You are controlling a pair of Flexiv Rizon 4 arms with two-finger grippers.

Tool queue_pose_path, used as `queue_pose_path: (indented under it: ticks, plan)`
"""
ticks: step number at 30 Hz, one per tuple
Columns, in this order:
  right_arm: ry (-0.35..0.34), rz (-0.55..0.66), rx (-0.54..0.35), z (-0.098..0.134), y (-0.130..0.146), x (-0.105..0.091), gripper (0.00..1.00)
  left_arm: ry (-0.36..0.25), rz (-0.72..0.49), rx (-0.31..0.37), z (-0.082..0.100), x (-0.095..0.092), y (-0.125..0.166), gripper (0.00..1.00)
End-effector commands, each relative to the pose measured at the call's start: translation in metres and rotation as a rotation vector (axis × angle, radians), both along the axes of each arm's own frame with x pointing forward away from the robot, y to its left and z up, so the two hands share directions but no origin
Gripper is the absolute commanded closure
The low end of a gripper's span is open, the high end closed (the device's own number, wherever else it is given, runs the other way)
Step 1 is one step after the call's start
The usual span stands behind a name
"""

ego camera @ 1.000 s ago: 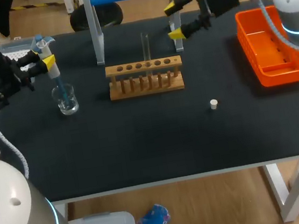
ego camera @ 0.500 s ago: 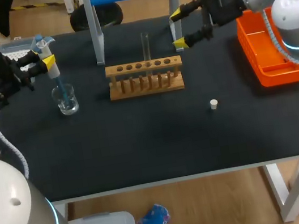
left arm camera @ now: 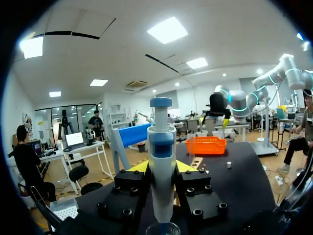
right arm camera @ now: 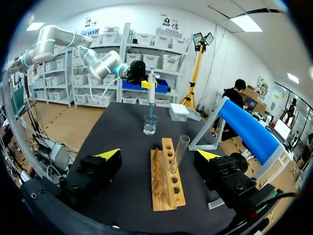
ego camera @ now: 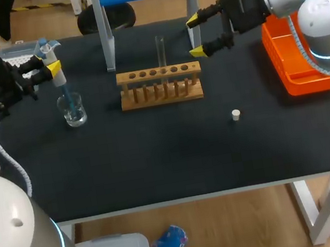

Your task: Invert the test tube, pick up the pipette, mount the tip to pipette, aspirate from beaker and dispense into the tube, eject the tip, return the pipette, and cap with the stopper.

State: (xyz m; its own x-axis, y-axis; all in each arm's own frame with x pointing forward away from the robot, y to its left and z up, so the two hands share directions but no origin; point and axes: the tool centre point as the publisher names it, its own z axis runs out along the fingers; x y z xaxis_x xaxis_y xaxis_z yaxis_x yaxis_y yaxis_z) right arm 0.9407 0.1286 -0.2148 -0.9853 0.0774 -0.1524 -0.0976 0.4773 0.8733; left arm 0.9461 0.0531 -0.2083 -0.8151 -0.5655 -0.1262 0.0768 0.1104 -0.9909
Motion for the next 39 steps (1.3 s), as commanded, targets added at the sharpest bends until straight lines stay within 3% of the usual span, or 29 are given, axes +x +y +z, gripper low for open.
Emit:
queue_pose_path:
  ticks: [1,17,32,39]
  plan:
    - [0.008,0.046,-0.006,-0.011,0.005,0.020,0.00,-0.002,0.004,0.000,0.000,0.000,-0.001,1.00]
    - [0.086,0.088,-0.006,-0.052,0.028,0.050,0.00,-0.002,0.004,0.000,0.000,0.000,-0.001,1.00]
    - [0.109,0.114,-0.031,-0.053,0.040,0.059,0.00,-0.002,0.004,0.000,0.000,0.000,-0.001,1.00]
    - [0.079,0.134,-0.075,-0.050,0.045,0.056,0.00,-0.002,0.004,0.000,0.000,0.000,-0.001,1.00]
